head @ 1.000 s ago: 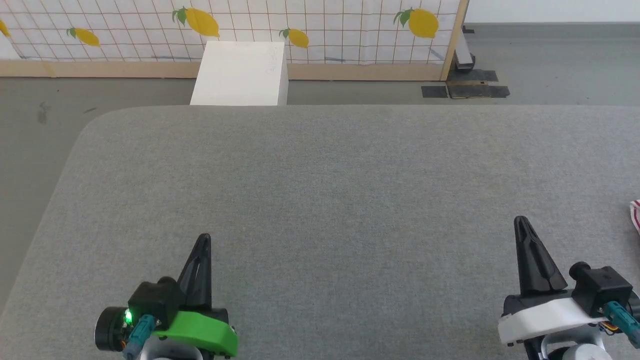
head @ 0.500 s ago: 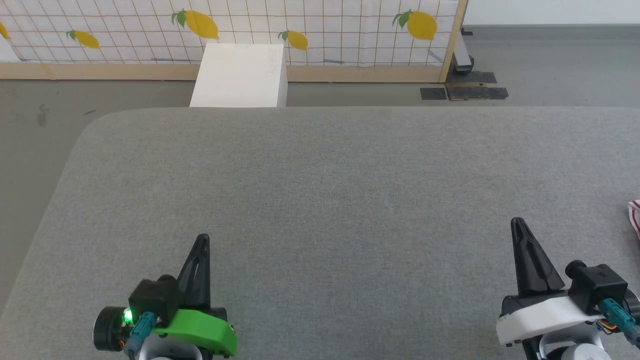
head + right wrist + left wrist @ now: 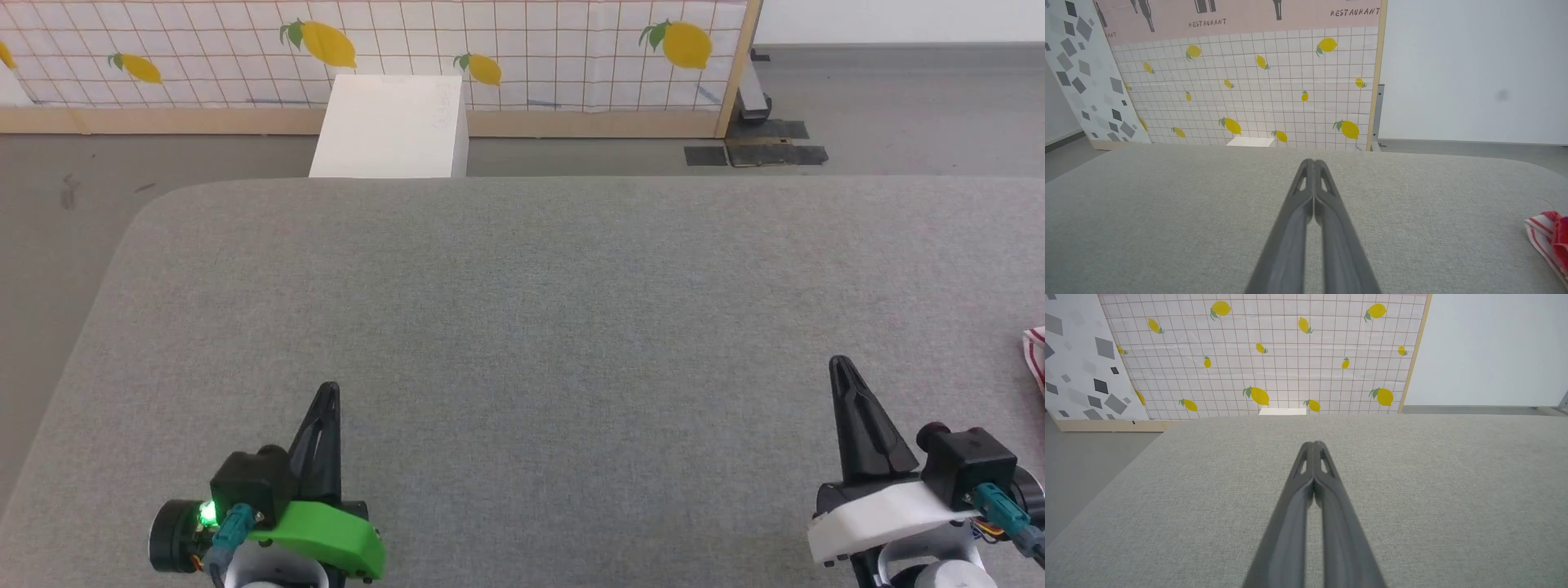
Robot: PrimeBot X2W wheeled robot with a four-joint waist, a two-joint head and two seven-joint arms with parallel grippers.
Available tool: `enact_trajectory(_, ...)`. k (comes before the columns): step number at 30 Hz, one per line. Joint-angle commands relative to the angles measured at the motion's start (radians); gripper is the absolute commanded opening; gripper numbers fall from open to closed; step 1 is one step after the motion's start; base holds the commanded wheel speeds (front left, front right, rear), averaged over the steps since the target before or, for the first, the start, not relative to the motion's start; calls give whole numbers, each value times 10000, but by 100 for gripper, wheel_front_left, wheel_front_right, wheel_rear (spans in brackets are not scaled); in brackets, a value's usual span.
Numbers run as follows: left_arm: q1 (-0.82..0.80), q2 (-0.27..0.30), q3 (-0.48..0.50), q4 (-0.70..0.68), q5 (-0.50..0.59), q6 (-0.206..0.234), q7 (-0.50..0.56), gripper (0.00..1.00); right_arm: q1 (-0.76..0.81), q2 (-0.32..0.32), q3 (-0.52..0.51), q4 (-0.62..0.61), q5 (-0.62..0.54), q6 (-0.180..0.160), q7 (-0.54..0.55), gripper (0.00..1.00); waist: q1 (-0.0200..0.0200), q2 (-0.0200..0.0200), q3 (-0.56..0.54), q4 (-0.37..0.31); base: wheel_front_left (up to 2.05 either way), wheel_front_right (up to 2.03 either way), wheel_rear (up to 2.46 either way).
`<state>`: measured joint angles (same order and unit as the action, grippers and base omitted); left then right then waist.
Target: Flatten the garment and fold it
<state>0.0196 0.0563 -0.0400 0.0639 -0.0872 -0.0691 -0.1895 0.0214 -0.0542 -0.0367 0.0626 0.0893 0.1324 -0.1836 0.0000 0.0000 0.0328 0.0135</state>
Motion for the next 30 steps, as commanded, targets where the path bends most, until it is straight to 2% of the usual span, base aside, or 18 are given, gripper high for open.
enact_trajectory(1,-51,-17,44,-53,100,65,47,0,-59,11,34,-85,-80,-5,62,0,0,0,-5,-2,0,0,0)
enact_trajectory(30,-97,-31,157,-240,345,264,635,0,-109,20,140,-257,-338,-9,626,0,0,0,-108,-44,0,0,0)
